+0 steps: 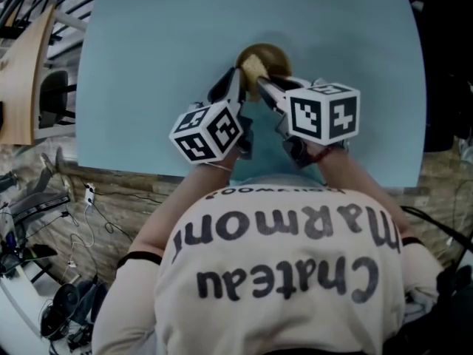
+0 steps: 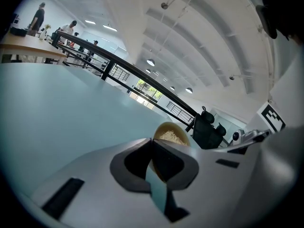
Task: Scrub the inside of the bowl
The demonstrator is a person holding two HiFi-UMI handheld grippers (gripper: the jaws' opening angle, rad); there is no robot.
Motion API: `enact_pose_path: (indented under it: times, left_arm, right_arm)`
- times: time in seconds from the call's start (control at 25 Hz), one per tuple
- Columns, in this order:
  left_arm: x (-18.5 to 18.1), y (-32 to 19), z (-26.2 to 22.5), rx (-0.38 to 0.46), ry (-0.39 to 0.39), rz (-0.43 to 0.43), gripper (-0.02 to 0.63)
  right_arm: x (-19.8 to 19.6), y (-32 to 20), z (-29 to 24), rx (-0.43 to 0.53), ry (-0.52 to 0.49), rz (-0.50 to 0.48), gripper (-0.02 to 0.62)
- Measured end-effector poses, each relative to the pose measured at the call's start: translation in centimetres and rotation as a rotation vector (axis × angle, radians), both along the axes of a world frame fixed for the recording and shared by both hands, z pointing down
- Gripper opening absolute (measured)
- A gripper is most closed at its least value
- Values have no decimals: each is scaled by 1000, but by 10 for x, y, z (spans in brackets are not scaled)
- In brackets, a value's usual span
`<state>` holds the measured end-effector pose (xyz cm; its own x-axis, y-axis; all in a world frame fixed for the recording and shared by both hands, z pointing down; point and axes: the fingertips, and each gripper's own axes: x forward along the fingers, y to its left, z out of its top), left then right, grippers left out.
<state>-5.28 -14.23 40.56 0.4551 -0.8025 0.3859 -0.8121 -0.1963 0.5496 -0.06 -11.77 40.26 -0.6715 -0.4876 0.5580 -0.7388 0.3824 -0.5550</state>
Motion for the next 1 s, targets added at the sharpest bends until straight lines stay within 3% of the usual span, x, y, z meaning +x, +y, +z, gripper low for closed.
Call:
enact_pose_path:
  times: [0.4,1.0]
  left_arm:
    - [-3,2,3,-16,3,-4,9]
    - [-4,3,4,-7,-11,13,9]
  right_arm:
    - [2,3,8,-2,59,-51,61]
    - [13,4,18,-4,133,-54,61]
